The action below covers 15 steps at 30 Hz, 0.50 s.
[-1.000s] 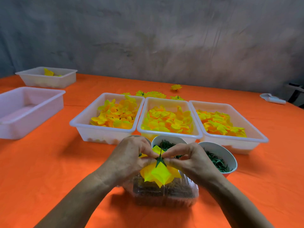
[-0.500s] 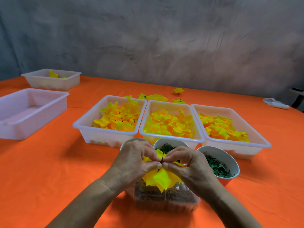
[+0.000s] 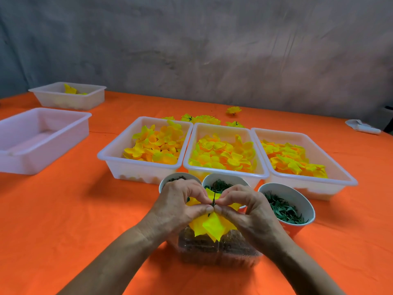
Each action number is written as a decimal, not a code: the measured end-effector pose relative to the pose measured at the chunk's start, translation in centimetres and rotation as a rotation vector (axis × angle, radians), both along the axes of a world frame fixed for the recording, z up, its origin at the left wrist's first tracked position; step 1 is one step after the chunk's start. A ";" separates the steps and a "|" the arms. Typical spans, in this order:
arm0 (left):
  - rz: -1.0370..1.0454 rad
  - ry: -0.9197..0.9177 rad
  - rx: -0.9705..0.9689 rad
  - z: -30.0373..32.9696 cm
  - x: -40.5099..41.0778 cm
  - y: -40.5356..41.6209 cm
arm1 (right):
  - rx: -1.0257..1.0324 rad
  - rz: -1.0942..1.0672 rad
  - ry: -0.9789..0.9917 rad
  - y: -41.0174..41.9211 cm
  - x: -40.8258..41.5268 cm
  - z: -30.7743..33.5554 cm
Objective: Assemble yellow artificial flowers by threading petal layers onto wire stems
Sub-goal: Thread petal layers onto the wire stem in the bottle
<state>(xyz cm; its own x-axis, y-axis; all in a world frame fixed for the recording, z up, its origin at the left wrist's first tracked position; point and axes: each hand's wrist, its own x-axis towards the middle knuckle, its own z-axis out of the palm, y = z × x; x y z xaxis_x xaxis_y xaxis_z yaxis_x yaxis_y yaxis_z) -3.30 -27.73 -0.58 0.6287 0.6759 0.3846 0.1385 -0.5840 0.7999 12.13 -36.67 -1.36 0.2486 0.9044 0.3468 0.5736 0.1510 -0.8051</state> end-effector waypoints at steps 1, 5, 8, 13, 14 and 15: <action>0.004 -0.006 0.002 -0.1 0.0 -0.1 | 0.002 0.000 -0.001 0.0 0.0 0.0; 0.051 -0.014 0.022 -0.3 -0.1 -0.3 | 0.013 -0.014 0.003 -0.1 -0.2 -0.2; 0.120 0.028 0.127 -0.2 -0.2 -0.8 | -0.005 -0.033 -0.032 -0.3 -0.2 0.1; 0.166 0.122 0.351 -0.6 -0.3 -1.2 | -0.035 -0.066 -0.091 -0.2 -0.4 0.4; 0.155 0.099 0.314 -0.7 -0.4 -1.2 | -0.032 -0.063 -0.080 -0.3 -0.5 0.3; 0.144 0.077 0.281 -0.7 -0.4 -1.2 | -0.024 -0.062 -0.069 -0.3 -0.6 0.2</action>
